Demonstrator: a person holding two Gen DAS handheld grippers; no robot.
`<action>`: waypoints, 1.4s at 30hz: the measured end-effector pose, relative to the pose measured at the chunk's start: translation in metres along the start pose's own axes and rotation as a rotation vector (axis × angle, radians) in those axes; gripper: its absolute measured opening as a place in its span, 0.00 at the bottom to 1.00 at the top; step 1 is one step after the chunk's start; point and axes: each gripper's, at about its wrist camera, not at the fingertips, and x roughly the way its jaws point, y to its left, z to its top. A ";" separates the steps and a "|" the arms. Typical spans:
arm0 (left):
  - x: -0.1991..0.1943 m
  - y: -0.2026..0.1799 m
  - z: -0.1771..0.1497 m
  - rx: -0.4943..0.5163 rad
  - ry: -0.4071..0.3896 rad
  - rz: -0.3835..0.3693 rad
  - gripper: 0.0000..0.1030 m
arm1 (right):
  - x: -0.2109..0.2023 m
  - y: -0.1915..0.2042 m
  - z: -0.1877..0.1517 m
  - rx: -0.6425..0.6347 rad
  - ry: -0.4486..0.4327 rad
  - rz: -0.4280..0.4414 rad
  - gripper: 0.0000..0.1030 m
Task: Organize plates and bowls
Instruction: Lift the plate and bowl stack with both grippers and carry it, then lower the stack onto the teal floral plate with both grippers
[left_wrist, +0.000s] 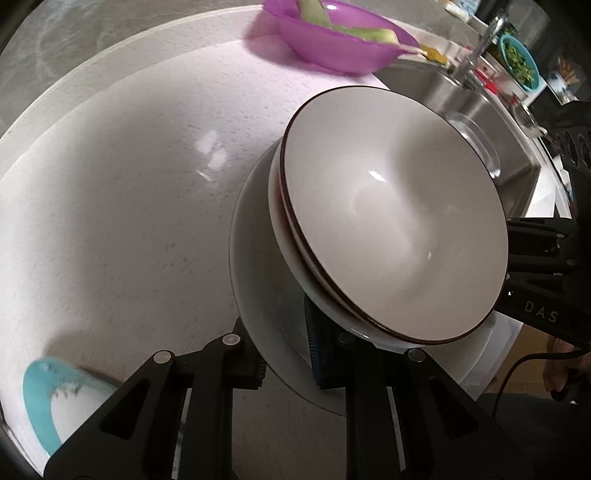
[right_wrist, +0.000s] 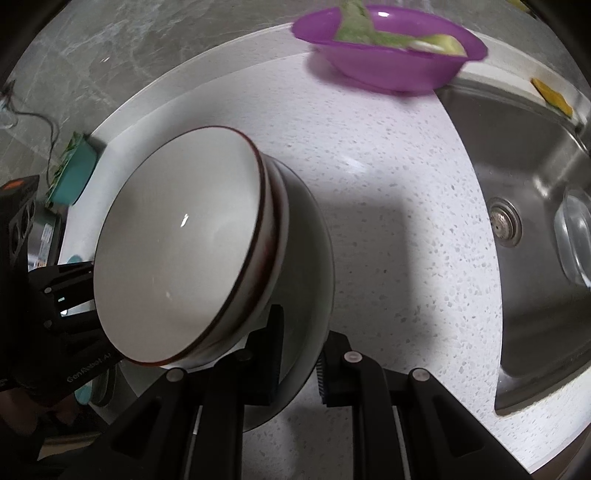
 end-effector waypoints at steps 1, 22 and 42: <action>-0.005 0.001 -0.002 -0.013 -0.007 0.005 0.15 | -0.002 0.002 0.001 -0.013 -0.001 0.005 0.16; -0.146 0.096 -0.100 -0.208 -0.144 0.087 0.15 | -0.056 0.157 -0.002 -0.258 -0.067 0.078 0.16; -0.156 0.227 -0.206 -0.225 -0.086 0.044 0.15 | -0.003 0.284 -0.035 -0.249 0.016 0.064 0.16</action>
